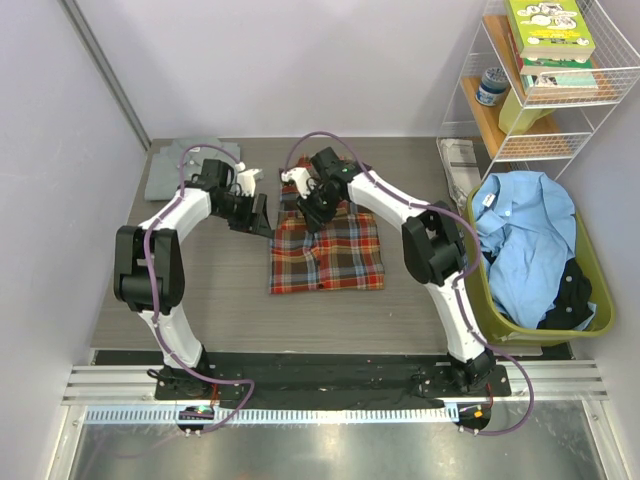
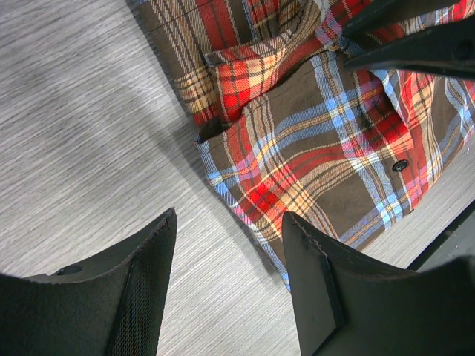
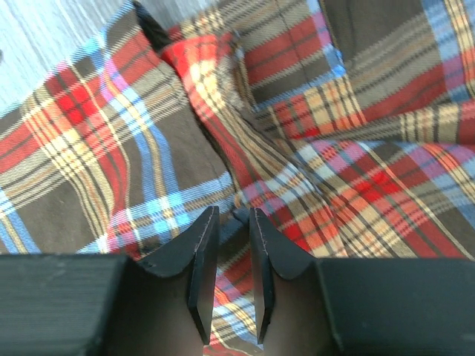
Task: Fold and stack the long sleeve shirts
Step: Fold the shirt
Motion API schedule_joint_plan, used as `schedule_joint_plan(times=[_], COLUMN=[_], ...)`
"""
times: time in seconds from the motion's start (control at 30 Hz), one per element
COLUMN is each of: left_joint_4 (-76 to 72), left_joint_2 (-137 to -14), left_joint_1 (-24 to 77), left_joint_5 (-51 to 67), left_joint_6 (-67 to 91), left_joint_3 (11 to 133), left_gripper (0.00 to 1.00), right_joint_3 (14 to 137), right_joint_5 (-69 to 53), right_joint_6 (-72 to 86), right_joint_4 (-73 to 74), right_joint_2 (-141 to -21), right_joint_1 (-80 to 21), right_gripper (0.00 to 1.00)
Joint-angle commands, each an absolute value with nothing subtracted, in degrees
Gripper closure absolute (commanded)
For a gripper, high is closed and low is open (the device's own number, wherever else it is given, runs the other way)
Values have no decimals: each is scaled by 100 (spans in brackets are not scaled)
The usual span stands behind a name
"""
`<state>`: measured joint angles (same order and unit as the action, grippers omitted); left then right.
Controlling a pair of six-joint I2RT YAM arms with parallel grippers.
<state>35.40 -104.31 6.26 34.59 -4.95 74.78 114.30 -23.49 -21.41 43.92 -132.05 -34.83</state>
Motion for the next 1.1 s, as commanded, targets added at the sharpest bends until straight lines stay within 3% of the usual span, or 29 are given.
schedule_joint_plan(times=[0.0, 0.6, 0.87, 1.07], left_joint_4=[3428, 3437, 3463, 3463], left_joint_2=[-10468, -10503, -10503, -10485], left_joint_1=[624, 624, 615, 615], left_joint_5=[3568, 3560, 3542, 3551], left_joint_6=[-527, -545, -562, -563], left_joint_3=[7611, 7576, 7646, 7681], left_gripper=[40, 40, 40, 40], right_joint_3=[11795, 12129, 12182, 12252], right_joint_5=[-2356, -2303, -2277, -2136], right_joint_6=[-2250, -2382, -2391, -2329], right_joint_4=[4377, 4597, 4544, 4316], right_joint_2=[-13227, -13641, -13325, -13131], right_joint_1=[-3621, -3744, -3727, -3595], right_gripper=[71, 67, 97, 99])
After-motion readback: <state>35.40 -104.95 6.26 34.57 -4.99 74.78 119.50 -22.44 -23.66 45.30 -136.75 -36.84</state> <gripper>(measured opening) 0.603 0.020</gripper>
